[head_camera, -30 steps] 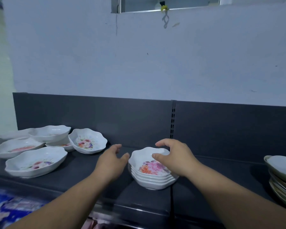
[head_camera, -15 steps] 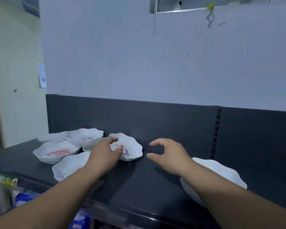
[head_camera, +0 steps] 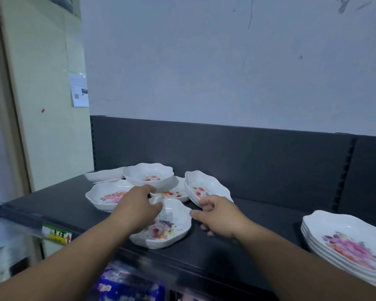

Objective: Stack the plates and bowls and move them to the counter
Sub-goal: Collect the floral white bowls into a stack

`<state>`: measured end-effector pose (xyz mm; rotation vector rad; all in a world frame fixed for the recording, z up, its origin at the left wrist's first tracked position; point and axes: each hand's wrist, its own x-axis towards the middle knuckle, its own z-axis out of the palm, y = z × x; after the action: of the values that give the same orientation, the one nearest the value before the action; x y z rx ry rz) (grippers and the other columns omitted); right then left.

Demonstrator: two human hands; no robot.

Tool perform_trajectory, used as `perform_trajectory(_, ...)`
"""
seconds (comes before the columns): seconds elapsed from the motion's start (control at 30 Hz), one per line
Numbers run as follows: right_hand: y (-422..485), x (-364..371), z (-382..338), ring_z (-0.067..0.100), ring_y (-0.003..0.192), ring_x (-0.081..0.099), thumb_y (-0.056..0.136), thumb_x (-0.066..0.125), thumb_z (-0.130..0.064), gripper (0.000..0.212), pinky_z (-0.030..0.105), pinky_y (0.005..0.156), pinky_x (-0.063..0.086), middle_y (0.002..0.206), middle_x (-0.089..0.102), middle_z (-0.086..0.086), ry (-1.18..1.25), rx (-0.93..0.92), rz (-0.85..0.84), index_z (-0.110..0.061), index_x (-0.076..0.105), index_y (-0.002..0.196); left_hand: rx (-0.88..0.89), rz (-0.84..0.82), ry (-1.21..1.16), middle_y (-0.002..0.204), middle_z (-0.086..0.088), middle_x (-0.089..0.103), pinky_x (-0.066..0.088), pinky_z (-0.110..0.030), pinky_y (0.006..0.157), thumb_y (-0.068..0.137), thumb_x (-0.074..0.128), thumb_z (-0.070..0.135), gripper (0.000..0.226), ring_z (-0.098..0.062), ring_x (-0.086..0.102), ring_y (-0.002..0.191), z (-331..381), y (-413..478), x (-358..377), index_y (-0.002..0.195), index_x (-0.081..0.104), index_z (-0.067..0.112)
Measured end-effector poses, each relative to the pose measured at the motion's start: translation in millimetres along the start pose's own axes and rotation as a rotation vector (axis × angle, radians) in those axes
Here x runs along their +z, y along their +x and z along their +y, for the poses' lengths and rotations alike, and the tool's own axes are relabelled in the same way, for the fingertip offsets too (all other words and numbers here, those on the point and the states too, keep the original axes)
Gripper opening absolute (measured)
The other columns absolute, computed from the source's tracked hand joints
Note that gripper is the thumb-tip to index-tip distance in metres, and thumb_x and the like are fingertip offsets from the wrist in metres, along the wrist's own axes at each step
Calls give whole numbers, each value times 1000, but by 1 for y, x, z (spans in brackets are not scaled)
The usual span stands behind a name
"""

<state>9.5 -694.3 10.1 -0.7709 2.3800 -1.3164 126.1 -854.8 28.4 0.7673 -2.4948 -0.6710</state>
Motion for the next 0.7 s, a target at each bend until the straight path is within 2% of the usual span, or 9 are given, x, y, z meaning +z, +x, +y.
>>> perform_trajectory(0.07, 4, 14, -5, 14, 70, 65, 82, 71, -35, 64, 25, 60, 54, 106, 63, -2, 53, 41, -60, -20, 45, 139, 6, -34, 18, 138, 0, 51, 38, -28, 99, 89, 59, 34, 49, -19, 49, 124, -10, -1, 1, 135, 48, 22)
perform_trajectory(0.2, 6, 31, -12, 18, 68, 68, 88, 67, -18, 70, 31, 59, 58, 109, 65, 5, 126, 110, -159, -22, 32, 148, 12, -85, -18, 143, 0, 45, 33, -26, 103, 89, 59, 35, 51, -18, 44, 129, -21, -3, 4, 137, 45, 23)
perform_trajectory(0.33, 4, 34, -12, 24, 63, 69, 87, 55, 3, 67, 34, 64, 61, 94, 61, 7, 150, 119, -153, -20, 34, 147, 48, -56, -72, 143, 4, 44, 32, -25, 104, 88, 61, 35, 50, -14, 42, 130, -24, -5, 5, 135, 47, 26)
perform_trajectory(0.5, -4, 20, -14, 27, 67, 72, 86, 50, 4, 61, 34, 65, 61, 96, 65, 10, 206, 112, -117, -18, 41, 142, 107, 36, -103, 141, 6, 46, 34, -24, 100, 87, 61, 35, 49, -13, 45, 128, -8, -11, 2, 133, 49, 28)
perform_trajectory(0.7, -21, -28, -10, 25, 62, 71, 87, 47, 3, 50, 27, 54, 57, 95, 71, 20, 314, 84, -14, -15, 48, 133, 273, 163, -165, 142, 11, 42, 27, -20, 102, 86, 61, 32, 46, -8, 37, 132, 41, -22, 6, 131, 49, 29)
